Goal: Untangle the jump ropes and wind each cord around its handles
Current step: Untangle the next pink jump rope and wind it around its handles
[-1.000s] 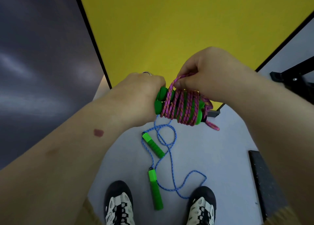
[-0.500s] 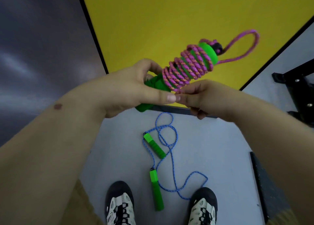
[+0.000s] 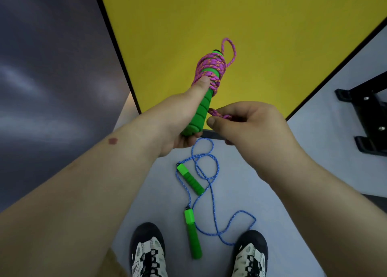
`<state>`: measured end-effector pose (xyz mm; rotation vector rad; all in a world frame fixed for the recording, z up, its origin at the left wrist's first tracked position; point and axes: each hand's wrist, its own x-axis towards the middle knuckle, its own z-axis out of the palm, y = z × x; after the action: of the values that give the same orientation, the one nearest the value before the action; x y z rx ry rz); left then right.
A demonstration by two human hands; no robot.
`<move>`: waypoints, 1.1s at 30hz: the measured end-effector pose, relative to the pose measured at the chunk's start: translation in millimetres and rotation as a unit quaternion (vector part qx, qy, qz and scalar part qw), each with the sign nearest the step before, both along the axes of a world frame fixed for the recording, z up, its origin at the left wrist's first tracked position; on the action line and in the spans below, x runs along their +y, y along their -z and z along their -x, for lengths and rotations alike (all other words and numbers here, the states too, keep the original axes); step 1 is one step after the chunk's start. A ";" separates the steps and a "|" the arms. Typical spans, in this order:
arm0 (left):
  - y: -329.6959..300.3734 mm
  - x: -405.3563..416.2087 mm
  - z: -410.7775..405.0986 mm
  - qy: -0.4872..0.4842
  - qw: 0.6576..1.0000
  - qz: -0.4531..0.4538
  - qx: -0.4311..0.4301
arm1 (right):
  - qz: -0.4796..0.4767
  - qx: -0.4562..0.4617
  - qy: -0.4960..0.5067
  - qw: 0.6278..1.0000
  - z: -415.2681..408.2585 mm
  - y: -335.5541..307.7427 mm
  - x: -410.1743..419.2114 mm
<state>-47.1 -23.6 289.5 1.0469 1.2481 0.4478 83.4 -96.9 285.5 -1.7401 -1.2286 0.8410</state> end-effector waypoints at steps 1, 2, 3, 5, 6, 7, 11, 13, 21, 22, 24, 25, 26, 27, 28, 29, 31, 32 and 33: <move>-1.8 1.9 2.3 0.002 0.998 0.047 -0.050 | 0.005 0.041 0.027 0.999 -0.7 1.8 -0.5; -3.1 4.4 5.0 0.007 0.992 0.086 -0.091 | 0.010 0.058 0.045 0.997 -1.5 3.1 -1.5; -4.0 6.7 7.9 0.010 0.986 0.114 -0.124 | 0.010 0.053 0.056 0.997 -3.3 5.1 -2.6; -3.7 9.8 11.2 0.001 0.977 0.139 -0.164 | -0.016 0.004 0.060 0.998 -5.1 7.7 -6.4; -3.0 9.9 11.2 -0.007 0.975 0.139 -0.171 | -0.031 -0.028 0.056 0.998 -4.7 7.5 -8.5; -2.0 9.5 10.3 -0.016 0.976 0.130 -0.171 | -0.040 -0.061 0.047 0.996 -3.8 6.8 -9.7; -0.8 6.3 4.7 -0.028 0.983 0.076 -0.162 | 0.017 -0.164 -0.008 0.986 -0.3 8.5 -6.6; -1.0 5.7 2.5 -0.030 0.983 0.068 -0.167 | 0.041 -0.164 -0.031 0.985 0.1 7.5 -4.4; 4.5 2.3 -6.8 -0.058 0.964 0.057 -0.254 | -0.031 0.075 -0.012 0.997 -0.4 3.0 -4.8; 4.6 3.5 -6.9 -0.073 0.959 0.060 -0.269 | -0.018 0.163 -0.020 0.986 -0.3 3.1 -4.6; 5.2 5.7 -6.9 -0.098 0.951 0.062 -0.288 | 0.001 0.299 -0.037 0.953 -0.8 3.1 -4.1; 5.9 6.7 -6.8 -0.109 0.948 0.057 -0.292 | 0.006 0.340 -0.045 0.939 -1.0 2.6 -4.2; 6.2 7.4 -6.9 -0.120 0.946 0.050 -0.296 | 0.009 0.369 -0.054 0.928 -0.5 1.9 -4.5; 6.6 8.4 -6.5 -0.131 0.945 0.042 -0.298 | 0.011 0.390 -0.062 0.919 0.2 1.6 -5.3; 6.1 8.8 -6.3 -0.139 0.943 0.037 -0.300 | 0.013 0.403 -0.065 0.913 1.0 2.1 -5.6; 5.9 9.3 -6.0 -0.143 0.943 0.031 -0.300 | 0.015 0.412 -0.063 0.909 2.0 2.2 -6.1; 7.5 9.1 -5.5 -0.150 0.945 0.018 -0.289 | 0.022 0.421 -0.047 0.906 4.8 3.0 -5.8; 8.4 8.0 -5.4 -0.159 0.947 0.010 -0.280 | 0.026 0.421 -0.039 0.906 6.4 2.9 -5.4; 10.1 7.5 -5.2 -0.172 0.947 -0.003 -0.271 | 0.032 0.422 -0.032 0.906 8.2 2.5 -5.1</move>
<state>-41.9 -16.1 279.4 0.6403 0.9252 0.9406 75.3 -102.0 282.9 -1.1456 -0.6630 1.4770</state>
